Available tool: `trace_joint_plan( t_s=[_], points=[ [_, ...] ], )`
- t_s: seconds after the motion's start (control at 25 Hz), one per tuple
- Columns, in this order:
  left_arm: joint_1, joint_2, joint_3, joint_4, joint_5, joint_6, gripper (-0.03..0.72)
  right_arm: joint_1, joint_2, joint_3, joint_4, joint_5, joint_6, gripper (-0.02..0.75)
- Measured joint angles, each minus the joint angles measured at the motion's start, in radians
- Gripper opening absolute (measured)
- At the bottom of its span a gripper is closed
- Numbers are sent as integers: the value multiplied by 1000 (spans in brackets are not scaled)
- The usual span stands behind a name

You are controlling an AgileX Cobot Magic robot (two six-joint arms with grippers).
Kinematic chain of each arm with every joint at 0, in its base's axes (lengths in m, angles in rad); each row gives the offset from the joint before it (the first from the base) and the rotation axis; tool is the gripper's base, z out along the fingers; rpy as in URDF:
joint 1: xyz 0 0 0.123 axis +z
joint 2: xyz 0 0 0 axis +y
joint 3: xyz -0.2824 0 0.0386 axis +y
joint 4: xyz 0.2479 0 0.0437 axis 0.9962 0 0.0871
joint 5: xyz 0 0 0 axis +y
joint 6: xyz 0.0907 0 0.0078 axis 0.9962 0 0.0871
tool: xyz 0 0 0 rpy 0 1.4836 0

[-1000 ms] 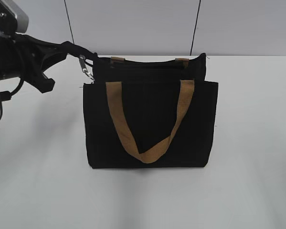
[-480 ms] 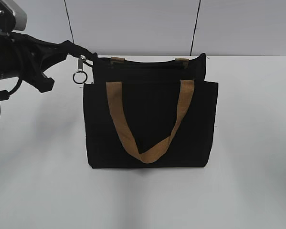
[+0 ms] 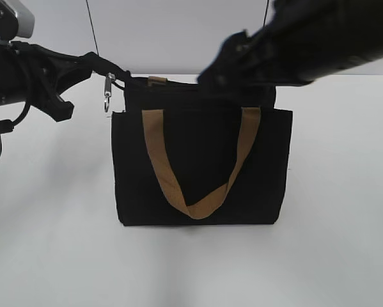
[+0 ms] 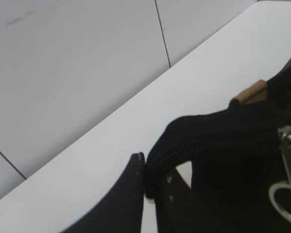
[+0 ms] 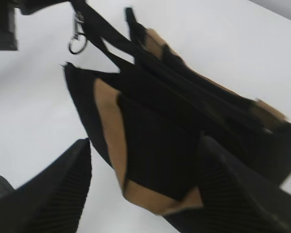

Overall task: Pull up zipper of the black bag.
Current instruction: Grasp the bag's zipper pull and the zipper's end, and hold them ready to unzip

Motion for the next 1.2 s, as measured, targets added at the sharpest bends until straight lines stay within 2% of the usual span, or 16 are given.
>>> trace_joint_plan(
  t_s=[0.2, 0.32, 0.64, 0.8, 1.2],
  points=[
    [0, 0, 0, 0, -34, -3, 22, 110, 195, -162, 11, -58, 40, 371],
    [0, 0, 0, 0, -35, -4, 21, 136, 291, -244, 54, -57, 46, 349],
    [0, 0, 0, 0, -44, -6, 21, 139, 428, -319, 133, -53, 49, 315],
    [0, 0, 0, 0, -47, -6, 20, 132, 455, -319, 138, -80, 83, 278],
    [0, 0, 0, 2, -48, -7, 20, 106, 496, -328, 136, -158, 172, 271]
  ],
)
